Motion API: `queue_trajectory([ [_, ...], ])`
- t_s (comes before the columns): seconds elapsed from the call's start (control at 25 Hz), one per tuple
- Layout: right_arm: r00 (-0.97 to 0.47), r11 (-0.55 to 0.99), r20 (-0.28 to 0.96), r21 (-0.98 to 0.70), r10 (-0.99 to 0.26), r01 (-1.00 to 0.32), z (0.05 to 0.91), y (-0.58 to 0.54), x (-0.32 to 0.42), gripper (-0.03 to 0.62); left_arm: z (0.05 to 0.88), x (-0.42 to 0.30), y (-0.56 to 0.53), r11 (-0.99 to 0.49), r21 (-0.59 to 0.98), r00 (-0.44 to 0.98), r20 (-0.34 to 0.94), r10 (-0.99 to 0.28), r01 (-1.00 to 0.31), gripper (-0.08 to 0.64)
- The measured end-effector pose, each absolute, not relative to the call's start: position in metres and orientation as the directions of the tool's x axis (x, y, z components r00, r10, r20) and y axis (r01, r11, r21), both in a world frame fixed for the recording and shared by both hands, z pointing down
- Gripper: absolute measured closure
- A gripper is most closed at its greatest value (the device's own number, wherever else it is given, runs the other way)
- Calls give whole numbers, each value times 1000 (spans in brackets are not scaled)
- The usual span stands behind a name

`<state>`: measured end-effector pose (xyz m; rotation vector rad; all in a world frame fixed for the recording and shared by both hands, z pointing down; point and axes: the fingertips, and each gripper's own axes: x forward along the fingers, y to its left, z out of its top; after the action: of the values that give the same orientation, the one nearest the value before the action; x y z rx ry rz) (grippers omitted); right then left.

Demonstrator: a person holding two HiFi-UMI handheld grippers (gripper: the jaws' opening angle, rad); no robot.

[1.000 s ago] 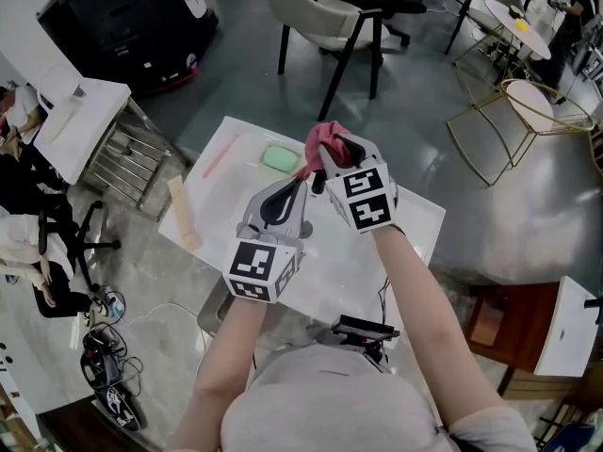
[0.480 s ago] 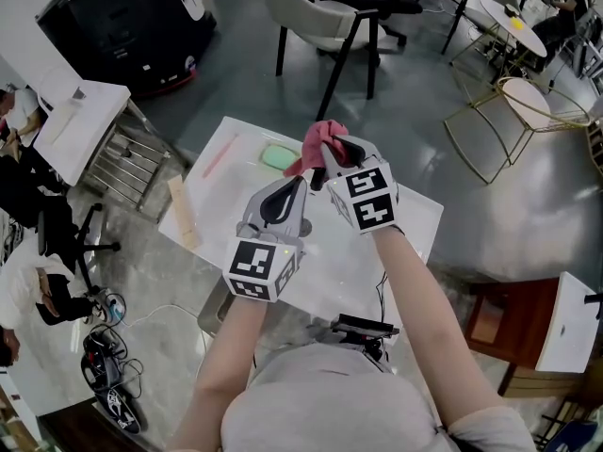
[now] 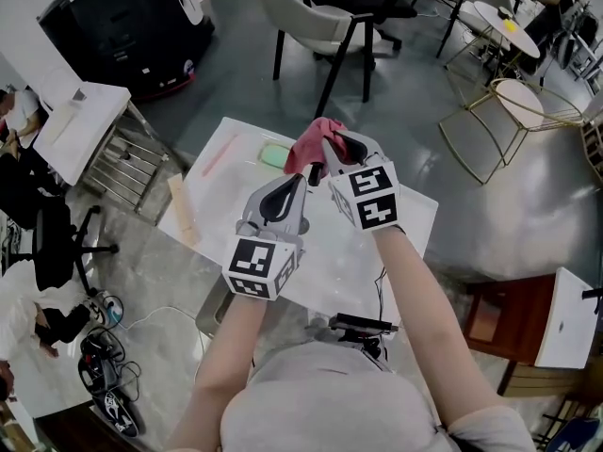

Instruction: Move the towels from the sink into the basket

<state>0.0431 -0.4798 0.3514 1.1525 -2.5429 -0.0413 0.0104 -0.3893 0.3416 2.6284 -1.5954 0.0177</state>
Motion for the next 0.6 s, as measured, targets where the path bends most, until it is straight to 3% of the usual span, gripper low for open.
queue_trajectory([
  [0.6,-601,649,258,182,-756,-739,329,-454,50,526,328,13,-367,-471,43,471,12,-882,-881,555],
])
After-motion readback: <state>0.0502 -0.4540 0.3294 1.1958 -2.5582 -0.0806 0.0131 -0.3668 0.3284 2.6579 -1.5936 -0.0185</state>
